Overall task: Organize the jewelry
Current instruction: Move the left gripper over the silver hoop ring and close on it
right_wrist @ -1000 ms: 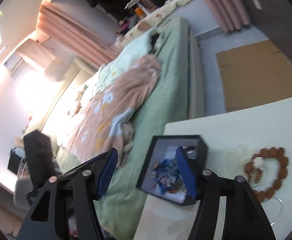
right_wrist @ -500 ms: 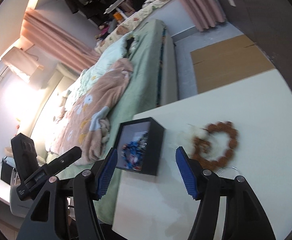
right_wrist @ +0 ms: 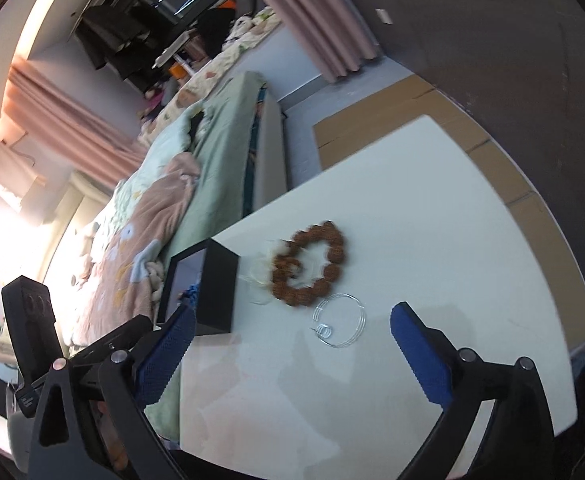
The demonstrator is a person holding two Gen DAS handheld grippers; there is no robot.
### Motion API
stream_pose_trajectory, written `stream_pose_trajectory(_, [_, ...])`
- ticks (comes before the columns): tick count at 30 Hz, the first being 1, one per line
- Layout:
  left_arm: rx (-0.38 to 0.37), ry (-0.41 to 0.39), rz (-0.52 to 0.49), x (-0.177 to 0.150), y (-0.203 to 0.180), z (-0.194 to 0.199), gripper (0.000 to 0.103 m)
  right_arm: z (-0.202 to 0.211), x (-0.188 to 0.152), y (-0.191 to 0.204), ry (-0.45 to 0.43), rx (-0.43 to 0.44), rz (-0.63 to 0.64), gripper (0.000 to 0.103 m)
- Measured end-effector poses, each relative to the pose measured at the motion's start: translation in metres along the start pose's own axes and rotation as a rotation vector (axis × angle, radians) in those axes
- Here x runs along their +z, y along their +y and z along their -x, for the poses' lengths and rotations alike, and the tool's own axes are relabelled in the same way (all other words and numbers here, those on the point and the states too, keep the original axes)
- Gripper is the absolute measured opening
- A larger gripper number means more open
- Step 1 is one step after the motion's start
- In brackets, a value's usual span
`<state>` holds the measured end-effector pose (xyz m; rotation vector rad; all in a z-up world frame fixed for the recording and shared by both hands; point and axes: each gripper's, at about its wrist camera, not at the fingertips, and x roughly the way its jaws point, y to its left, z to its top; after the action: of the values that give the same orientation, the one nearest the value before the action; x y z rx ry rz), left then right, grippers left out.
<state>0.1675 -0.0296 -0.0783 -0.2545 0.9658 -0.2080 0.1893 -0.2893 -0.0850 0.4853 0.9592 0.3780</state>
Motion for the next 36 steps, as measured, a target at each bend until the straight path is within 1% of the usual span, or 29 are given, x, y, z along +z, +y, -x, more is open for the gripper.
stream_pose_trajectory(6, [-0.017,0.034,-0.043,-0.005,-0.028,-0.019,0.092,0.012,-0.011,-0.035,0.008,-0.053,-0.049,0.096])
stream_pose_trajectory(10, [-0.026,0.045,-0.060,-0.007,-0.041,-0.028,0.091,0.016,-0.016,-0.049,0.014,-0.070,-0.074,0.096])
stream_pose_trajectory(12, [-0.030,0.051,-0.078,-0.007,-0.048,-0.033,0.088,0.017,-0.016,-0.054,0.017,-0.072,-0.081,0.096])
stream_pose_trajectory(14, [-0.029,0.072,-0.093,-0.007,-0.055,-0.039,0.073,0.019,-0.017,-0.056,0.019,-0.076,-0.079,0.096])
stream_pose_trajectory(15, [-0.029,0.082,-0.095,-0.007,-0.056,-0.042,0.069,0.020,-0.017,-0.058,0.019,-0.077,-0.078,0.095])
stream_pose_trajectory(17, [-0.037,0.101,-0.096,-0.007,-0.061,-0.048,0.054,0.021,-0.016,-0.062,0.020,-0.076,-0.087,0.091])
stream_pose_trajectory(18, [-0.039,0.104,-0.103,-0.006,-0.064,-0.050,0.051,0.021,-0.016,-0.065,0.019,-0.075,-0.098,0.091])
stream_pose_trajectory(20, [-0.039,0.118,-0.123,-0.006,-0.070,-0.056,0.040,0.021,-0.015,-0.071,0.018,-0.073,-0.128,0.089])
stream_pose_trajectory(22, [-0.042,0.139,-0.138,-0.006,-0.074,-0.062,0.034,0.021,-0.015,-0.077,0.024,-0.069,-0.148,0.081])
stream_pose_trajectory(23, [-0.039,0.149,-0.150,-0.007,-0.077,-0.067,0.032,0.021,-0.015,-0.078,0.026,-0.068,-0.152,0.079])
stream_pose_trajectory(25, [-0.038,0.164,-0.163,-0.008,-0.080,-0.074,0.031,0.021,-0.015,-0.079,0.029,-0.066,-0.155,0.076])
stream_pose_trajectory(27, [-0.035,0.187,-0.173,-0.010,-0.083,-0.084,0.029,0.021,-0.015,-0.078,0.029,-0.066,-0.153,0.076])
stream_pose_trajectory(31, [-0.003,0.207,-0.221,-0.016,-0.090,-0.099,0.028,0.020,-0.015,-0.077,0.030,-0.066,-0.155,0.075])
stream_pose_trajectory(36, [0.040,0.198,-0.296,-0.022,-0.102,-0.109,0.028,0.020,-0.015,-0.077,0.031,-0.067,-0.152,0.075])
